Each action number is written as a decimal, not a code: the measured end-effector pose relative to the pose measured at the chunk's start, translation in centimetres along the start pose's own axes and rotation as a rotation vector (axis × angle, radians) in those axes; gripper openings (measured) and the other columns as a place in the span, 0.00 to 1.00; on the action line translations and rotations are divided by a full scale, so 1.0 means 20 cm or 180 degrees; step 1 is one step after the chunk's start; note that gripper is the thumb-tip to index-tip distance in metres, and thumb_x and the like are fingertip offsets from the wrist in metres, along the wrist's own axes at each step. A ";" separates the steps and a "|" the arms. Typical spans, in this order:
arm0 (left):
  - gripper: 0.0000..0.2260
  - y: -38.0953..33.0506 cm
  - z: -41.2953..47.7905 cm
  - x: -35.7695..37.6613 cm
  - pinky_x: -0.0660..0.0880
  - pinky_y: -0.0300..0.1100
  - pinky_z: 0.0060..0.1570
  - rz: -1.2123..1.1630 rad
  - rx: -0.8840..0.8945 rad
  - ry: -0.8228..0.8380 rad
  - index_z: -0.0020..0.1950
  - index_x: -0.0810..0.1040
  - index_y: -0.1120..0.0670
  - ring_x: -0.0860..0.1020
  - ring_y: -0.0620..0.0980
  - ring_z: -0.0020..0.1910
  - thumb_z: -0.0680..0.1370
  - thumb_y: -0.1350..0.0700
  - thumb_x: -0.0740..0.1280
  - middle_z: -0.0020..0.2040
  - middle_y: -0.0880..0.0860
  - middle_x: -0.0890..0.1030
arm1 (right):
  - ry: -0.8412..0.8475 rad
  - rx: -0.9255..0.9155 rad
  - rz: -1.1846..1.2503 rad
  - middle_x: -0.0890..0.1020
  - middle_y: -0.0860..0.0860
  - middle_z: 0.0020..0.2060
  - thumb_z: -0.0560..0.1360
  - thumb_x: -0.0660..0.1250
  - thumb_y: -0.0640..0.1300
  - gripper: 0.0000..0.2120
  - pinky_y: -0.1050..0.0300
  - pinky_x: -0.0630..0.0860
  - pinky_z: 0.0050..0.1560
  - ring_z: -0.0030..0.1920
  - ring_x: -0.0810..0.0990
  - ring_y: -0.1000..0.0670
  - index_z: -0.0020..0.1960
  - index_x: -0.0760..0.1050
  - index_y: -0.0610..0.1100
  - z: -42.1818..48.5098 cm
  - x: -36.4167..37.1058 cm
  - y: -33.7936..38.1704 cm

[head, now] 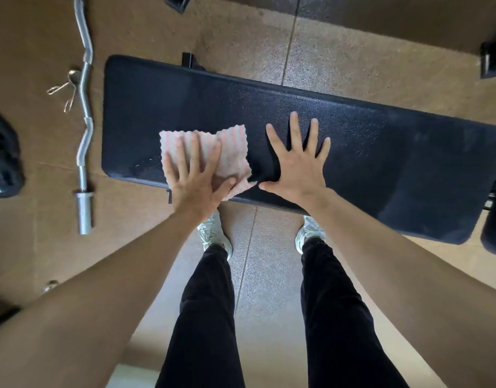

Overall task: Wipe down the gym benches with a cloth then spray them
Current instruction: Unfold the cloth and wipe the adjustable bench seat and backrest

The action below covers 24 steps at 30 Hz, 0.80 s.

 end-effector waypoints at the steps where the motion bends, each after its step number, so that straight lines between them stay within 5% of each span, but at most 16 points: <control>1: 0.38 0.02 -0.04 0.02 0.42 0.71 0.76 -0.0066 -0.0064 0.0017 0.82 0.38 0.39 0.41 0.64 0.82 0.78 0.27 0.49 0.84 0.57 0.40 | -0.0024 0.0006 -0.0009 0.37 0.45 0.81 0.61 0.75 0.70 0.61 0.22 0.45 0.72 0.78 0.35 0.30 0.81 0.41 0.60 0.00 0.00 0.00; 10: 0.37 0.15 0.13 -0.07 0.40 0.71 0.75 -0.0099 -0.0350 0.0045 0.80 0.34 0.35 0.38 0.63 0.82 0.77 0.25 0.49 0.84 0.54 0.38 | -0.0105 0.0078 -0.0049 0.40 0.46 0.82 0.63 0.75 0.70 0.58 0.23 0.48 0.72 0.79 0.39 0.31 0.81 0.44 0.61 0.00 -0.03 0.00; 17: 0.36 0.28 0.52 -0.31 0.42 0.71 0.76 0.0237 -0.0260 -0.0153 0.81 0.35 0.37 0.39 0.63 0.82 0.78 0.25 0.41 0.84 0.56 0.38 | -0.0301 0.0214 0.0028 0.51 0.42 0.81 0.67 0.77 0.62 0.48 0.28 0.53 0.74 0.78 0.50 0.31 0.80 0.56 0.55 0.01 -0.07 0.07; 24: 0.37 0.36 0.70 -0.43 0.40 0.70 0.77 0.0264 -0.0020 -0.0202 0.83 0.40 0.39 0.38 0.63 0.82 0.77 0.24 0.38 0.84 0.56 0.38 | -0.0712 -0.0396 0.0160 0.61 0.44 0.78 0.72 0.74 0.58 0.39 0.37 0.62 0.72 0.77 0.60 0.38 0.77 0.63 0.48 0.07 -0.12 0.39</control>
Point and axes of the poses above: each hand's wrist, its own z-axis towards the middle knuckle, its own x-axis out of the palm, y = z × x, the point moved 7 cm from there along z, towards the middle knuckle
